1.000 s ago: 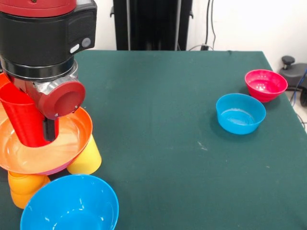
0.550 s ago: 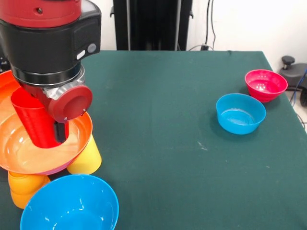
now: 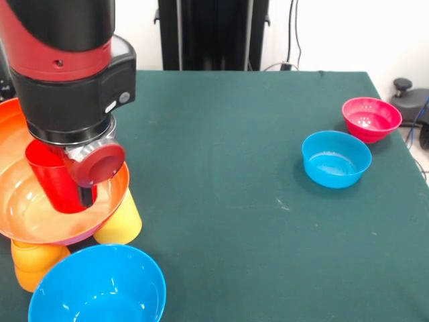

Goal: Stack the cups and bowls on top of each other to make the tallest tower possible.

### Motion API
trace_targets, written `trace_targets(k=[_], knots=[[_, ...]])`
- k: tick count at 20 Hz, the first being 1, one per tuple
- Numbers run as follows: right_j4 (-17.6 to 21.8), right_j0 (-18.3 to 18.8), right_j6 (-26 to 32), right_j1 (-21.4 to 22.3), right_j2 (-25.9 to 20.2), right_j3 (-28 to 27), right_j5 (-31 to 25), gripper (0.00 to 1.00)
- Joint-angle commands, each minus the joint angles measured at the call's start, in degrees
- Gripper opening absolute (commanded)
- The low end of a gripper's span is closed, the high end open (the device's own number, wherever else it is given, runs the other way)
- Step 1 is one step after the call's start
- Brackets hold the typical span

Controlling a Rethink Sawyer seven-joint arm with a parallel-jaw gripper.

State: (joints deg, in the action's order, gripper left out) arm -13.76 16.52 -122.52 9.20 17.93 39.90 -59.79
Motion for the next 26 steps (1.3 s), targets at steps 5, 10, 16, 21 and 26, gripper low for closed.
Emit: trace_targets(k=[5, 10, 16, 21, 26], knots=[[6.0, 0.9, 10.5, -0.4, -6.8, 7.3, 1.1, 0.00], [6.5, 0.8, 10.0, 0.5, -7.1, 7.7, 0.2, 0.00], [6.6, 1.0, 10.0, -0.1, -8.0, 6.1, 0.8, 1.00], [6.1, 0.0, 8.5, 1.5, -7.3, 5.1, -3.0, 1.00], [6.2, -1.0, 7.5, 2.4, -6.2, 3.8, -5.9, 1.00]])
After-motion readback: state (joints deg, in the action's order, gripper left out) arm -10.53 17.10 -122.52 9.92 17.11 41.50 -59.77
